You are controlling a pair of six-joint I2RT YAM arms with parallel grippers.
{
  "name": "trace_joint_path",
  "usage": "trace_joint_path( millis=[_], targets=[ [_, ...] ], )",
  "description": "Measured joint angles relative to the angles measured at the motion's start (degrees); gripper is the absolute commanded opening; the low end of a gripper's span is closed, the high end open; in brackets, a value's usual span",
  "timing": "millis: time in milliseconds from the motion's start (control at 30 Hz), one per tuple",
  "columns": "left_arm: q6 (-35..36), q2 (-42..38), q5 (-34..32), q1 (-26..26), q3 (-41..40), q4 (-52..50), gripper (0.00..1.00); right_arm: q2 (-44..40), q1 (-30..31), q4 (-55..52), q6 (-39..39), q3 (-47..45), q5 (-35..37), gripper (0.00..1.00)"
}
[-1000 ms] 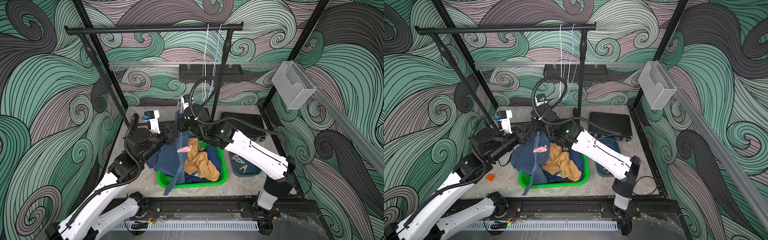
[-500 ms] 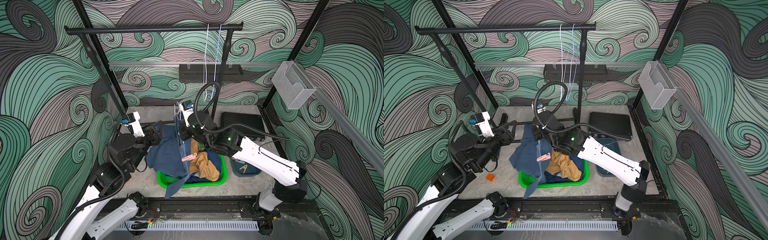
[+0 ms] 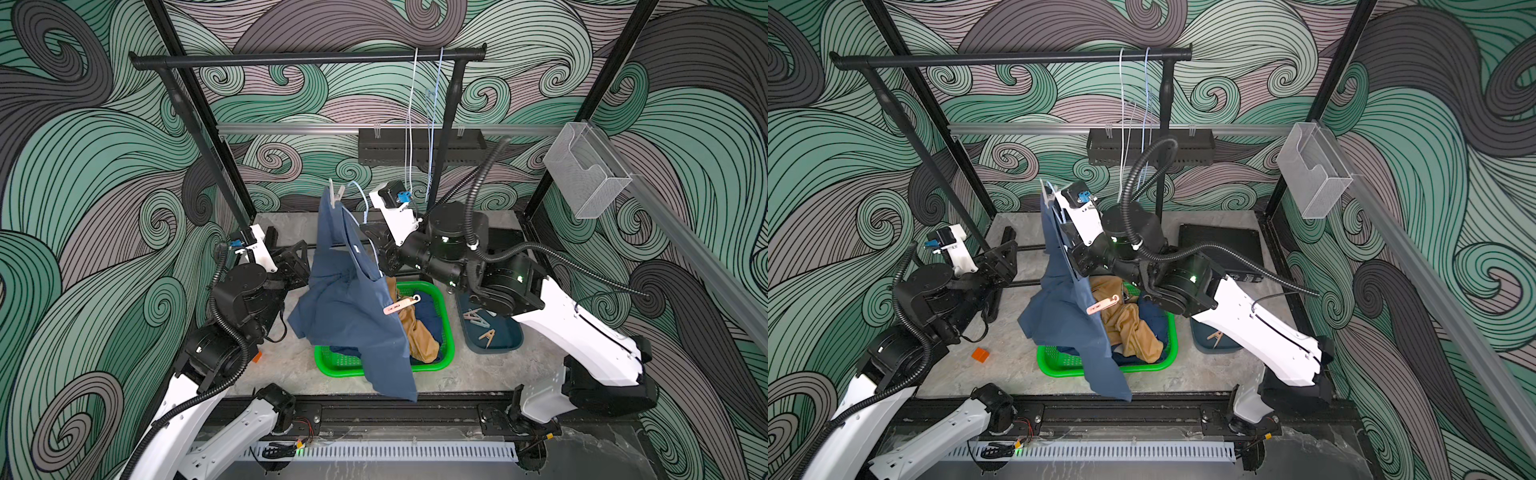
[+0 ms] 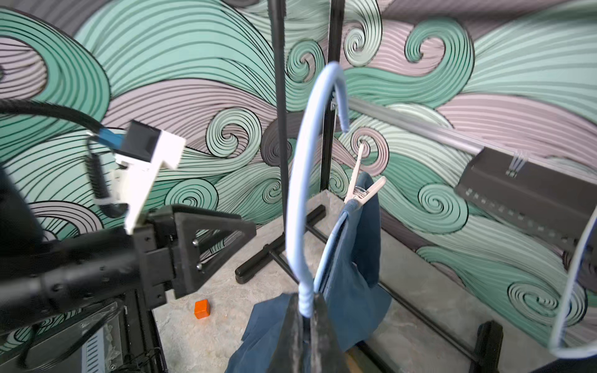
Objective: Remove the clothespins securing t-shirts to the hanger
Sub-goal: Pick up the hanger from the clothes rail.
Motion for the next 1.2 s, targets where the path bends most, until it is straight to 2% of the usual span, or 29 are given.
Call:
trace_joint_path(
  millis=[300, 633, 1200],
  targets=[
    [-0.48, -2.51, 0.48, 3.91, -1.55, -1.97, 0.53, -0.66, 0.00, 1.18, -12.79, 6.51, -4.90, 0.00],
    [-0.48, -4.15, 0.52, 5.73, -5.31, -2.60, 0.53, 0.79, -1.22, 3.45, -25.18, 18.23, -10.14, 0.00],
    [-0.50, -5.38, 0.61, 6.69, -6.86, -2.97, 0.53, -2.80, -9.31, 10.01, -30.58, 15.80, -15.04, 0.00]
  ],
)
